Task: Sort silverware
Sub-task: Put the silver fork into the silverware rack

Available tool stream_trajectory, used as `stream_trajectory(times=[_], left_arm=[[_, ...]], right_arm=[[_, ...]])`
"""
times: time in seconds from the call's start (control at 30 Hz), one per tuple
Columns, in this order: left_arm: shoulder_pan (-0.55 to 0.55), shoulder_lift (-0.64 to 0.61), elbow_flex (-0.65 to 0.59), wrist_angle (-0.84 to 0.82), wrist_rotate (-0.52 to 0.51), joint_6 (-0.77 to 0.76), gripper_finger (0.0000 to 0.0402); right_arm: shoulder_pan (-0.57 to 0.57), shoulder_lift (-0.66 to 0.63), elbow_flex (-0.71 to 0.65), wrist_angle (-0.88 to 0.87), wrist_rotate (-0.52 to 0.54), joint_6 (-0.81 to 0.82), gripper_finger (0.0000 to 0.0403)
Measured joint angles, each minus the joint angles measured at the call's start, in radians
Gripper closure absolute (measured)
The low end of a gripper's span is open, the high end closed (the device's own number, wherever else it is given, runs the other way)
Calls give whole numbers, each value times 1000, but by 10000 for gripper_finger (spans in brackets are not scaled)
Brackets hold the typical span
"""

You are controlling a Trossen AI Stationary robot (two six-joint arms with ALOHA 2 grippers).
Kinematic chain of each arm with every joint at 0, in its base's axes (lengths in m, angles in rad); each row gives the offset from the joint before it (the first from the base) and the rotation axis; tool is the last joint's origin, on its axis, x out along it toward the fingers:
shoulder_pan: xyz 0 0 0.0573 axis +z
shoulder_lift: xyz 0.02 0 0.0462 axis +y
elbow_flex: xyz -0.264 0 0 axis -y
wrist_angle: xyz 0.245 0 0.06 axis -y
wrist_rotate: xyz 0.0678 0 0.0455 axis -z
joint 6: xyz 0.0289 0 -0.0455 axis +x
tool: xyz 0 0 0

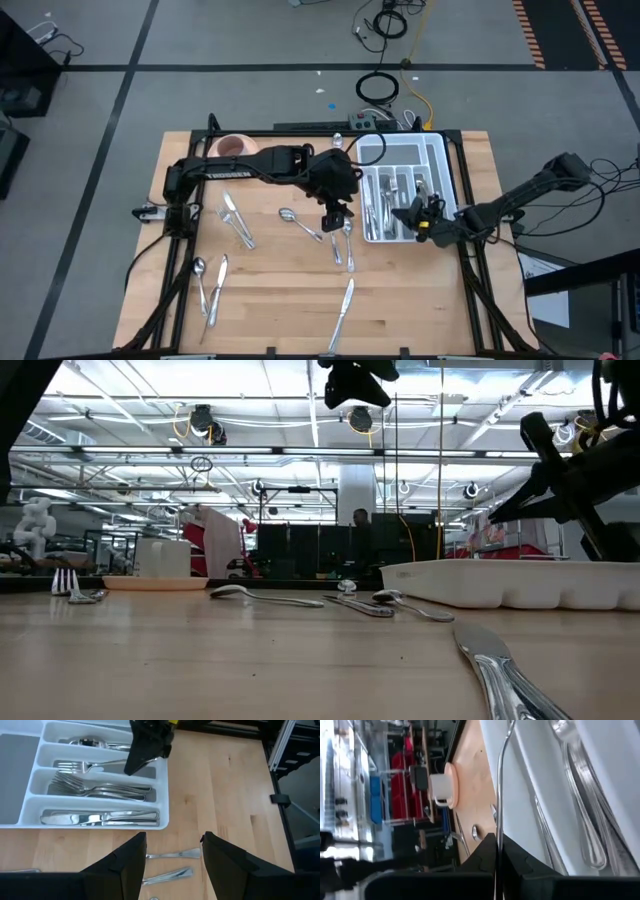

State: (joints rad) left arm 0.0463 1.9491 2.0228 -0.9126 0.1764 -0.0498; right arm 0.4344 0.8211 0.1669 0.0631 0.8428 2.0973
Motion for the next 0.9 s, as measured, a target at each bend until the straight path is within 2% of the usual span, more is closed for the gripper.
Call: stream_trajectory(times=[0.33,0.63,0.9], left_arm=[[1,0,0,18,2,3,206],[17,0,0,16,2,3,206],[28,1,0,14,2,9,206]], right_arm=[[-160,0,1,39,-200,46,403],[-231,0,3,-5,-274,38,403],[-270,0,2,-14,-299,3,403]])
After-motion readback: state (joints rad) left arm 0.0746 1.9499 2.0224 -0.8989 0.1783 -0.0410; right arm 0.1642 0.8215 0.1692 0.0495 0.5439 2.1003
